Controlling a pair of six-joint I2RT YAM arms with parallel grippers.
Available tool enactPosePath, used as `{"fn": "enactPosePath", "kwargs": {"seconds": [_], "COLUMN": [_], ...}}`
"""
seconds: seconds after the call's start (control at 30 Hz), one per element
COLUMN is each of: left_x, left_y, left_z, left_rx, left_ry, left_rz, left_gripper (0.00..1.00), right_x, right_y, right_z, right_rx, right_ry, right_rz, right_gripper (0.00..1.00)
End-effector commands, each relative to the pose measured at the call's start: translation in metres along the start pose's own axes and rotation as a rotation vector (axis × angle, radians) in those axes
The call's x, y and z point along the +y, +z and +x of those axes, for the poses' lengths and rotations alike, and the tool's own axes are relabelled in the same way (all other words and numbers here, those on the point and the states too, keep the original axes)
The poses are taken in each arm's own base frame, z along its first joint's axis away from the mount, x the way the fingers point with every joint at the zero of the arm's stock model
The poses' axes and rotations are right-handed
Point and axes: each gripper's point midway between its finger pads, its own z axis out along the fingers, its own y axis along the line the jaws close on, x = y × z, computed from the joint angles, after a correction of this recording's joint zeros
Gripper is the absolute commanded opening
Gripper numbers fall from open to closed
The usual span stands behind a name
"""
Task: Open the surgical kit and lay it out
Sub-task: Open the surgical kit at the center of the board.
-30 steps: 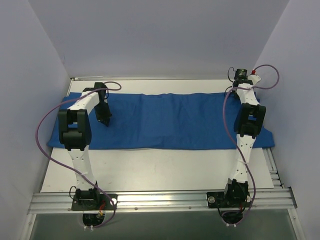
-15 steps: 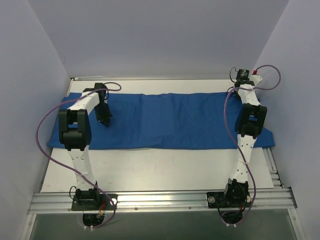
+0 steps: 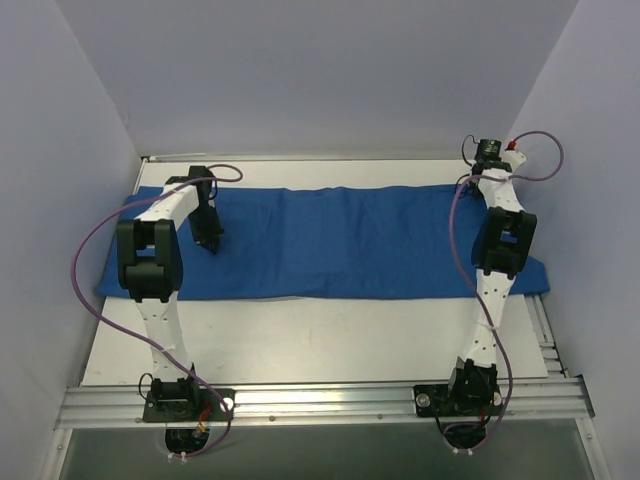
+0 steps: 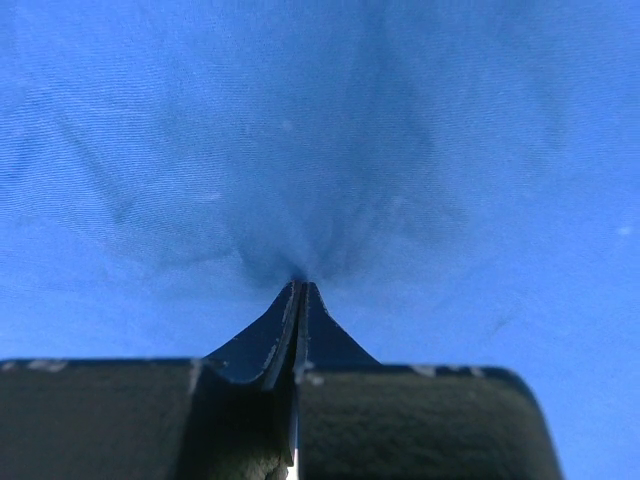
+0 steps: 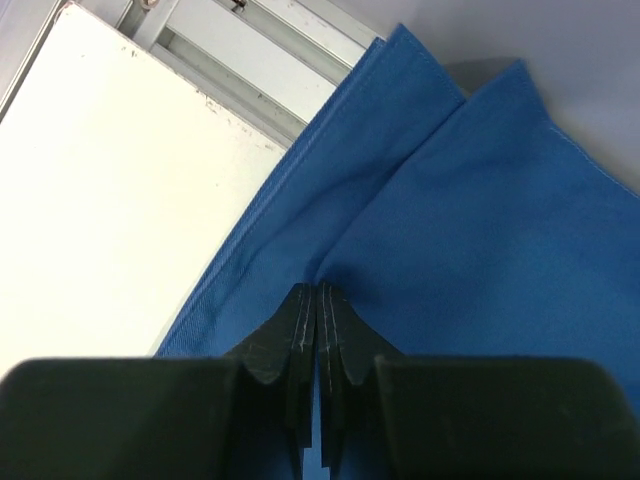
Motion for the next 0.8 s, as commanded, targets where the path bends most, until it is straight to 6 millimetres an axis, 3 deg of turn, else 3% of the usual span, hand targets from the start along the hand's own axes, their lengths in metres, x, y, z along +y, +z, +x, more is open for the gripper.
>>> {"fn": "enactPosePath", "kwargs": {"seconds": [0.0,0.07,0.17,0.3,0.4,0.43,0.47,0.5,0.53,0.57,0.63,0.67,0.77], "left_x": [-0.004,-0.003,-0.003,-0.005,-0.004,-0.001,-0.002,-0.003,0.012,0.017,0.017,0.023,0.030], "left_y": [-0.034,-0.038,-0.047,-0.060,-0.068,-0.069,-0.073,-0.074,-0.075,-0.079,-0.083,-0.085,-0.085], "left_z": [-0.026,-0.028,-0.031,-0.033,-0.033,-0.032,-0.032,-0.032,-0.038,-0.040,-0.042,-0.043,-0.044], "left_rx": [-0.100,-0.107,-0.118,-0.127,-0.140,-0.135,-0.140,-0.140,-0.148,-0.160,-0.161,-0.162,-0.152], "left_ry": [-0.010,-0.014,-0.023,-0.050,-0.071,-0.085,-0.093,-0.095,-0.135,-0.151,-0.169,-0.188,-0.223], "left_rz": [0.029,0.028,0.032,0.084,0.105,0.105,0.112,0.119,0.116,0.118,0.157,0.158,0.176], "left_gripper": [0.02,0.02,0.02,0.02,0.02,0.02,0.02,0.02,0.02,0.03,0.06,0.08,0.13], "right_x": [0.003,-0.002,-0.010,-0.019,-0.033,-0.033,-0.043,-0.049,-0.052,-0.065,-0.077,-0.093,-0.116], "right_y": [-0.051,-0.070,-0.096,-0.133,-0.167,-0.190,-0.195,-0.204,-0.225,-0.230,-0.259,-0.264,-0.297], "right_z": [-0.036,-0.042,-0.033,-0.007,0.024,0.022,0.053,0.061,0.060,0.088,0.095,0.125,0.146], "right_rx": [-0.009,0.012,0.070,0.134,0.190,0.189,0.245,0.262,0.257,0.306,0.313,0.376,0.424], "right_ry": [0.025,0.009,-0.023,-0.036,-0.051,-0.034,-0.052,-0.057,-0.047,-0.072,-0.059,-0.069,-0.029], "right_rz": [-0.040,-0.030,-0.013,-0.042,-0.042,-0.086,-0.068,-0.066,-0.097,-0.079,-0.108,-0.086,-0.117], "right_gripper": [0.00,0.00,0.00,0.00,0.00,0.00,0.00,0.00,0.00,0.00,0.00,0.00,0.00]}}
